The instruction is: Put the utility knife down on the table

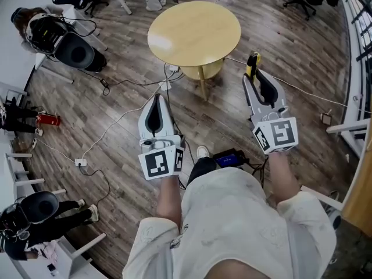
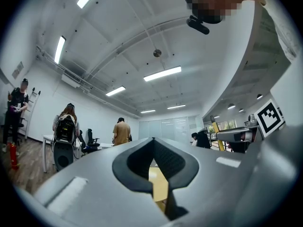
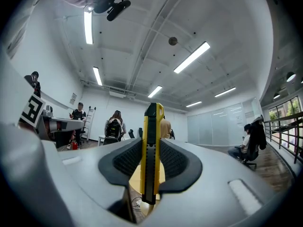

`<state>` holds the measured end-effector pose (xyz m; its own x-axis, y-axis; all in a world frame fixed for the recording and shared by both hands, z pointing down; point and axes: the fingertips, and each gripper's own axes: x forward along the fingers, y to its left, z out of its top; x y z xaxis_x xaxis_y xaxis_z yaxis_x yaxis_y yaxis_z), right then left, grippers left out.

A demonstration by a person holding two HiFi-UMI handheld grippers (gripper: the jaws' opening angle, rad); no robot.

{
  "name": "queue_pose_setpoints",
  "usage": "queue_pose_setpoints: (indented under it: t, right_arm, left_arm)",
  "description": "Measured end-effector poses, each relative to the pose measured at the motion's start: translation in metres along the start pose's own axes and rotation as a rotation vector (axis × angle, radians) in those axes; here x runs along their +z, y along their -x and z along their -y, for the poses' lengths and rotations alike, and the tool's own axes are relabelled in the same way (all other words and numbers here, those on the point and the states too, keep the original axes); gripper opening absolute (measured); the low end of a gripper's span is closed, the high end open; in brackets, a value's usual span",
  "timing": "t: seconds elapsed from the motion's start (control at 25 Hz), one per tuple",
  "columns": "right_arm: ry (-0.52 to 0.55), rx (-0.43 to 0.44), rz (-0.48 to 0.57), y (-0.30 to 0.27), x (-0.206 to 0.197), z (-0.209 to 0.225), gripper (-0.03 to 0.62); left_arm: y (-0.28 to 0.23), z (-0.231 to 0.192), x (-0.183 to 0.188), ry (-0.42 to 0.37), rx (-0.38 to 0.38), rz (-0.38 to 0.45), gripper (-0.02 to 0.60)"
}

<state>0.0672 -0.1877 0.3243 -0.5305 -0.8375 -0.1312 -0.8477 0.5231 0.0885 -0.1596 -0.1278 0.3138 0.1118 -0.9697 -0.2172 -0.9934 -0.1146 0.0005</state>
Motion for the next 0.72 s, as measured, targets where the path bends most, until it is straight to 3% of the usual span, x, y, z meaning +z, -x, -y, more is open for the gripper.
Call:
queue_pose_setpoints:
  t: [0.72]
  right_arm:
    - [-0.007, 0.017, -0.026, 0.0024, -0.0067, -0.0026, 0.12]
  left_arm:
    - [0.0053, 0.0017, 0.0059, -0.007, 0.007, -0.003, 0.02]
